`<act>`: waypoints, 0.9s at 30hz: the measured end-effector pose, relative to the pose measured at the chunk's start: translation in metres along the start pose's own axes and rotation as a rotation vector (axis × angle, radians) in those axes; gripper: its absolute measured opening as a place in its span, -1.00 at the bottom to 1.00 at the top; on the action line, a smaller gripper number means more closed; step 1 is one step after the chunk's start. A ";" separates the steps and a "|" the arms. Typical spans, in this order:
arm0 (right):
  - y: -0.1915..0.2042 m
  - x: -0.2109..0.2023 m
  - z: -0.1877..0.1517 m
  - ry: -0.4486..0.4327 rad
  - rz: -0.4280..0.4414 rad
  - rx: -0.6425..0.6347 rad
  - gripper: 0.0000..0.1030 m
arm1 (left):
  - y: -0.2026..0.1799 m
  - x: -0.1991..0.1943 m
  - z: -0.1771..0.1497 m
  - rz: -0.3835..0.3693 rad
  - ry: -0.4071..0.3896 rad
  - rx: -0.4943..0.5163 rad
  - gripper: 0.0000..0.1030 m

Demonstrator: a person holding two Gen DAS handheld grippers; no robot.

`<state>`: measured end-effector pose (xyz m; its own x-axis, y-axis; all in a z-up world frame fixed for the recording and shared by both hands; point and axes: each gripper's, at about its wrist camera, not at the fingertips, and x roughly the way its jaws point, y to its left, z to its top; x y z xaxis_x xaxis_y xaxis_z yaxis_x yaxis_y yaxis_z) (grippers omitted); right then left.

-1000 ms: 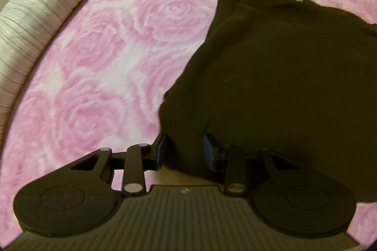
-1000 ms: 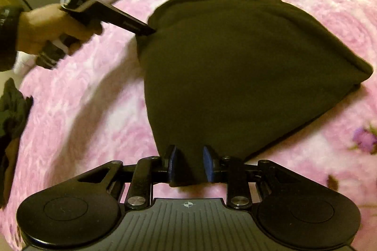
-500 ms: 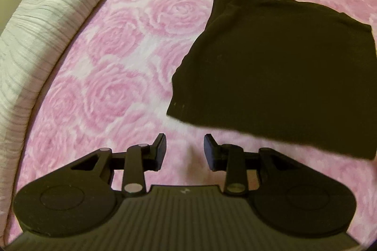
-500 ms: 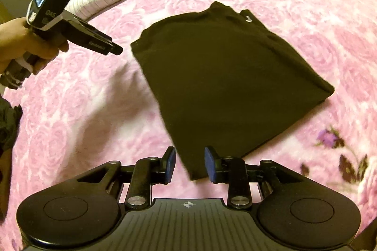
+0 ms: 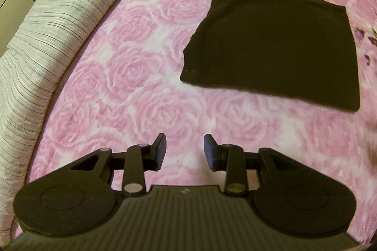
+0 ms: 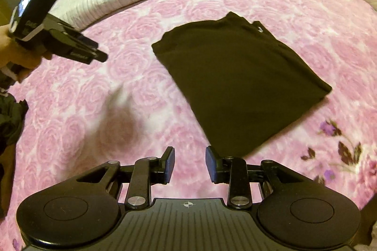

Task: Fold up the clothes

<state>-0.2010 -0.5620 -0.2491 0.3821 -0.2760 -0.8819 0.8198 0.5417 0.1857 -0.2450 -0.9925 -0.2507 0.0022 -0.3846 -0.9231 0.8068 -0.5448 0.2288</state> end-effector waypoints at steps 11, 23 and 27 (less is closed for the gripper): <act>-0.031 -0.009 -0.003 -0.014 -0.111 0.098 0.21 | -0.030 -0.007 0.009 -0.058 -0.032 0.082 -0.14; -0.172 0.030 0.027 -0.064 -0.081 0.447 0.22 | -0.107 0.038 0.096 -0.226 -0.123 0.176 -0.12; -0.206 0.049 0.043 -0.108 -0.043 0.487 0.22 | -0.129 0.064 0.148 -0.280 -0.152 0.223 -0.12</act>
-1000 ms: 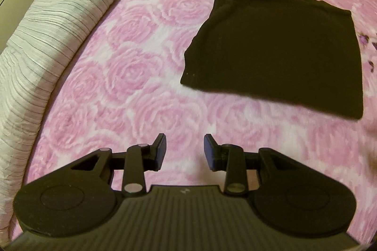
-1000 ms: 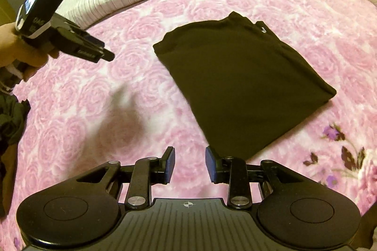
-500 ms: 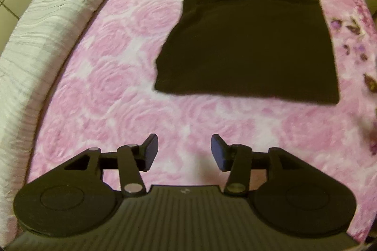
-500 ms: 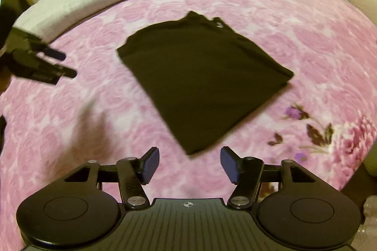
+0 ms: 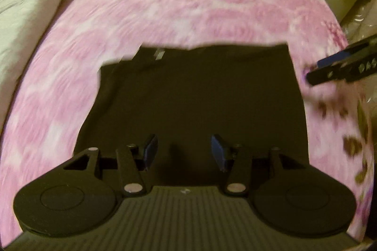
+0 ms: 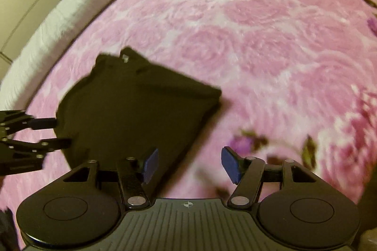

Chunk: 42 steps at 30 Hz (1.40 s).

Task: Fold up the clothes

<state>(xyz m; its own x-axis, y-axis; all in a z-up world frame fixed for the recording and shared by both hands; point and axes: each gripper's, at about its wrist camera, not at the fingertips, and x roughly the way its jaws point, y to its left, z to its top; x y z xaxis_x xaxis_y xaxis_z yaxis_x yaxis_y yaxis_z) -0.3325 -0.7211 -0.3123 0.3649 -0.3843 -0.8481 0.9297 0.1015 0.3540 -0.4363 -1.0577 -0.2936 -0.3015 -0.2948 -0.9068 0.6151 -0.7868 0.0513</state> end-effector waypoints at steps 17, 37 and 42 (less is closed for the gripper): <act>0.032 0.046 0.041 -0.080 0.105 -0.423 0.03 | 0.121 0.082 0.058 -0.044 0.027 -0.124 -0.14; 0.028 0.084 0.056 -0.047 0.031 -0.376 -0.99 | 0.147 0.108 0.049 -0.019 -0.076 -0.194 -0.86; 0.015 0.075 0.059 -0.034 0.044 -0.323 -0.88 | 0.154 0.104 0.054 -0.025 -0.062 -0.203 -0.62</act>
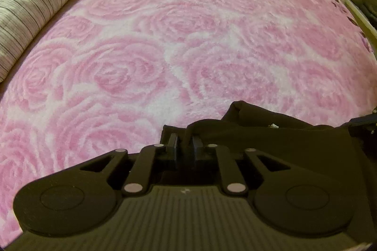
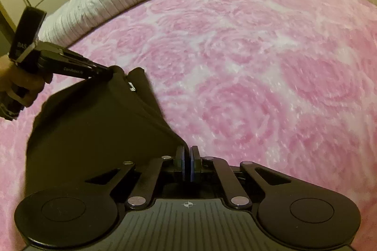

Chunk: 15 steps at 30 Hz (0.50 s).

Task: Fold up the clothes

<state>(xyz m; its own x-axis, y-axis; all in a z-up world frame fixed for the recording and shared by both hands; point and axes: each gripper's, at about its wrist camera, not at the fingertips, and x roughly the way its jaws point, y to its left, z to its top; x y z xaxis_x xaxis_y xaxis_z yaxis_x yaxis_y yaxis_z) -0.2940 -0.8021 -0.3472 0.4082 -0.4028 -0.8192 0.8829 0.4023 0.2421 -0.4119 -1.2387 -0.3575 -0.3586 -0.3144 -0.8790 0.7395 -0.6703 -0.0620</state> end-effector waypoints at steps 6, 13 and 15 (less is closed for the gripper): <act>0.011 -0.048 -0.010 -0.058 -0.043 0.033 -0.55 | -0.007 -0.044 -0.004 0.032 -0.072 -0.004 -0.61; 0.016 -0.027 -0.041 -0.009 0.057 0.105 -0.55 | -0.061 -0.019 -0.022 -0.059 0.014 0.130 -0.60; 0.007 -0.020 -0.049 0.008 0.069 0.146 -0.55 | -0.065 -0.008 -0.023 -0.052 0.010 0.140 -0.59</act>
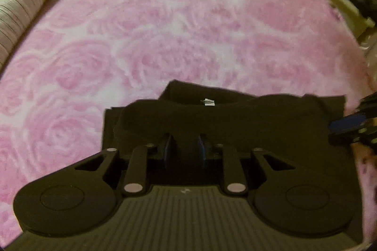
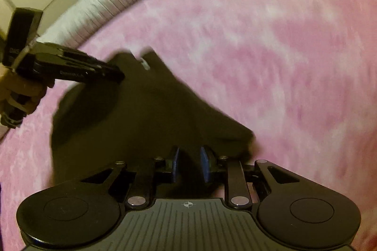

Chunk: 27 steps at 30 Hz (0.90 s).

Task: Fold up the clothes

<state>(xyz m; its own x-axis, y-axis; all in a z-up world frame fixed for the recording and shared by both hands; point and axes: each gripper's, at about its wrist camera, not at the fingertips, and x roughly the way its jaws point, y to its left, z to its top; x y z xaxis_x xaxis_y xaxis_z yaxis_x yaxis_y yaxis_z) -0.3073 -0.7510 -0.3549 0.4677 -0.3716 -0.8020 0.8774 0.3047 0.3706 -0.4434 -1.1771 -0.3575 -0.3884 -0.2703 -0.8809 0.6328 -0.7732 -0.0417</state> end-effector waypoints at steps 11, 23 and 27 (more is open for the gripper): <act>0.059 -0.040 -0.014 0.002 0.028 -0.138 -0.52 | -0.004 -0.070 -0.020 0.054 0.014 0.057 -0.60; 0.065 -0.013 -0.090 0.174 -0.036 -0.102 -0.49 | 0.003 -0.054 -0.084 0.101 0.120 0.038 -0.54; 0.080 -0.035 -0.089 0.148 -0.093 -0.132 -0.46 | 0.002 -0.083 -0.093 0.215 0.093 0.184 -0.53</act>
<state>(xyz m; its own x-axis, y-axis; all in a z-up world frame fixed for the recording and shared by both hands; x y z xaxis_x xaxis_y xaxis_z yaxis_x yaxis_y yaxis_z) -0.2628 -0.6356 -0.3385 0.3558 -0.2732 -0.8937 0.8900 0.3907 0.2349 -0.3471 -1.1028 -0.3282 -0.1901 -0.3919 -0.9002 0.5582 -0.7974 0.2293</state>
